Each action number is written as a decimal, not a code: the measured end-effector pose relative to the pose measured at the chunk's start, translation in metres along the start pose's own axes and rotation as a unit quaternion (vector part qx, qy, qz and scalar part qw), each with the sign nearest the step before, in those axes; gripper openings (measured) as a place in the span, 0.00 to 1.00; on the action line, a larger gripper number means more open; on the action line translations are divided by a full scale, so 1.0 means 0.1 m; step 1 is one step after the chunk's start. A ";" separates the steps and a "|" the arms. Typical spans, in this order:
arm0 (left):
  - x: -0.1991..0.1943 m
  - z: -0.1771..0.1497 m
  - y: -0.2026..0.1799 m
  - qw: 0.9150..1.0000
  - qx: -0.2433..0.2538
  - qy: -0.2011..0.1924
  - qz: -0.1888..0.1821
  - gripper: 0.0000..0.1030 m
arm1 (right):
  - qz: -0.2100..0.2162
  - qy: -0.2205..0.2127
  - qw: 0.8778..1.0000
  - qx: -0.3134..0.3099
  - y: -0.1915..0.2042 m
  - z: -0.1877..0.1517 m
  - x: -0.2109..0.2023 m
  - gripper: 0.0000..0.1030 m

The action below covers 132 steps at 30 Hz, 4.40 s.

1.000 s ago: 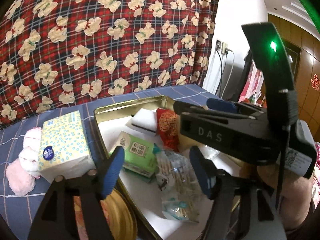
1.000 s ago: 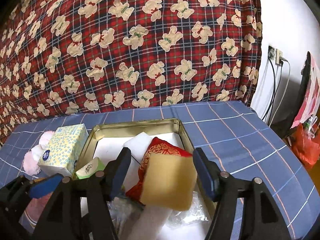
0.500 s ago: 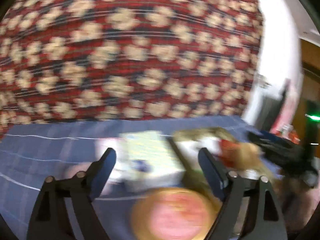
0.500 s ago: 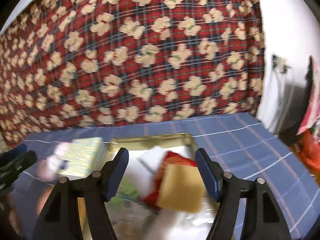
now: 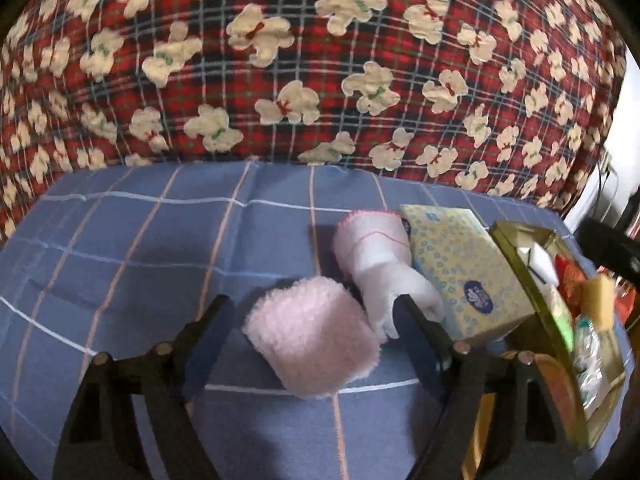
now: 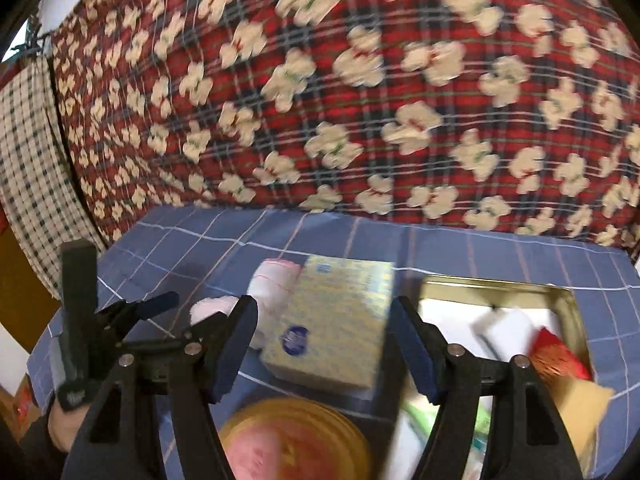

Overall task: Organize soft objects
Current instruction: 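Move both tools back to the pink sock and white towel roll, then grasp the pink fluffy sock with the left tool while the right tool grasps the white towel roll, then lift and carry the pink sock and white towel roll with both tools over the tray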

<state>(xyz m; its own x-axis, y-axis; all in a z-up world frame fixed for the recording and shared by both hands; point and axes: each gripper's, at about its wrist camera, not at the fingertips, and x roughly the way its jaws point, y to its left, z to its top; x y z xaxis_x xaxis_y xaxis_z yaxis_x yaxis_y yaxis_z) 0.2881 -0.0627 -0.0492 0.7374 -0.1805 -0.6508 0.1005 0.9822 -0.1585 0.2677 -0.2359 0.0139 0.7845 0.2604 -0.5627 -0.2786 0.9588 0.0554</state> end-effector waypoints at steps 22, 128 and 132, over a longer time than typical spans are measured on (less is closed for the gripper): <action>0.22 -0.10 0.17 0.998 -0.022 0.061 -0.004 0.74 | 0.023 0.117 0.992 -0.045 0.52 0.11 1.06 0.55; -0.55 0.04 0.16 0.981 -0.022 -0.192 0.010 0.13 | 0.012 -0.142 0.987 -0.080 0.55 0.17 0.25 0.21; -0.58 0.05 0.14 0.979 -0.020 -0.202 0.013 0.13 | 0.012 -0.150 0.985 -0.080 0.55 0.17 0.23 0.21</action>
<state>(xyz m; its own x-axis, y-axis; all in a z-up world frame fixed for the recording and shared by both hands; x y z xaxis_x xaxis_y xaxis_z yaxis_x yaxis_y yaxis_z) 0.2495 -0.0379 -0.0100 0.9443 -0.1133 -0.3091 0.0586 0.9818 -0.1808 0.2795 -0.1758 0.0181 0.8982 0.3278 -0.2929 -0.3642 0.9281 -0.0780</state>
